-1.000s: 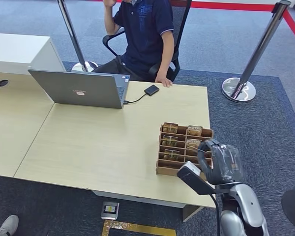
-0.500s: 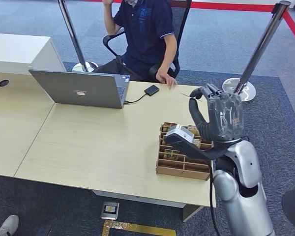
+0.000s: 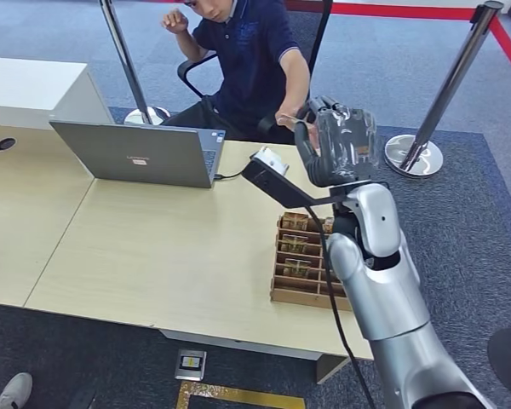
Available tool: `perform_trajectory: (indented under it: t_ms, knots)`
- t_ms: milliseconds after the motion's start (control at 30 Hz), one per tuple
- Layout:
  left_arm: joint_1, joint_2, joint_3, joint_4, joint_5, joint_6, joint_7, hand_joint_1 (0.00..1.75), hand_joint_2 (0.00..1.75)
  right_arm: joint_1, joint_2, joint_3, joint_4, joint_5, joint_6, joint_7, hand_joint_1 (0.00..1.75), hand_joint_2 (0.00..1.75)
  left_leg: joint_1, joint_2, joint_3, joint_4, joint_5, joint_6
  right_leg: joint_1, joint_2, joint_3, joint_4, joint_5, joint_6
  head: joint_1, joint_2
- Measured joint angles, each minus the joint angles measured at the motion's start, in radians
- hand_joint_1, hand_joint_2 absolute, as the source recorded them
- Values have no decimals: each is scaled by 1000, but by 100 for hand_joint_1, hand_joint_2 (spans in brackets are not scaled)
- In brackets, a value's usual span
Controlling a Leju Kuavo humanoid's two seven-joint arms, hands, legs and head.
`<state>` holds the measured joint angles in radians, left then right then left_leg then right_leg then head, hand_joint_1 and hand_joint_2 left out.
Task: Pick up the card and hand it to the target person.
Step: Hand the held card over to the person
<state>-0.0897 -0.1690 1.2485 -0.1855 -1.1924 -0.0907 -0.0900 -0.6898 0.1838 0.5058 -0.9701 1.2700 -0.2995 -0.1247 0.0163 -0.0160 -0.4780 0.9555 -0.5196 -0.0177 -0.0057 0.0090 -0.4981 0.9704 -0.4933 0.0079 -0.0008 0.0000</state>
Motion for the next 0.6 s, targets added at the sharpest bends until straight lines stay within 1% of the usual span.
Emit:
perform_trajectory:
  t_ms: [167,367,500,600]
  knots:
    - [-1,0,-2,3,-5,0,12,0,0,-70,29,0,122,11,-6,18,175,175,0,0,0,0,0,0,0,0,0,0,0,0,0,0]
    - [-3,0,-2,6,-5,1,17,0,0,-139,77,0,265,12,-14,18,175,175,0,0,-1,0,0,0,0,0,-1,0,0,0,0,0]
    - [-6,0,-2,6,-3,7,19,0,0,-176,117,0,349,11,-2,21,175,175,0,0,-1,0,0,0,0,0,-1,0,0,0,0,0]
    - [-8,0,-2,6,1,15,25,0,0,-194,143,19,392,-10,23,40,175,175,0,0,-1,0,0,0,0,0,-1,0,0,0,0,0]
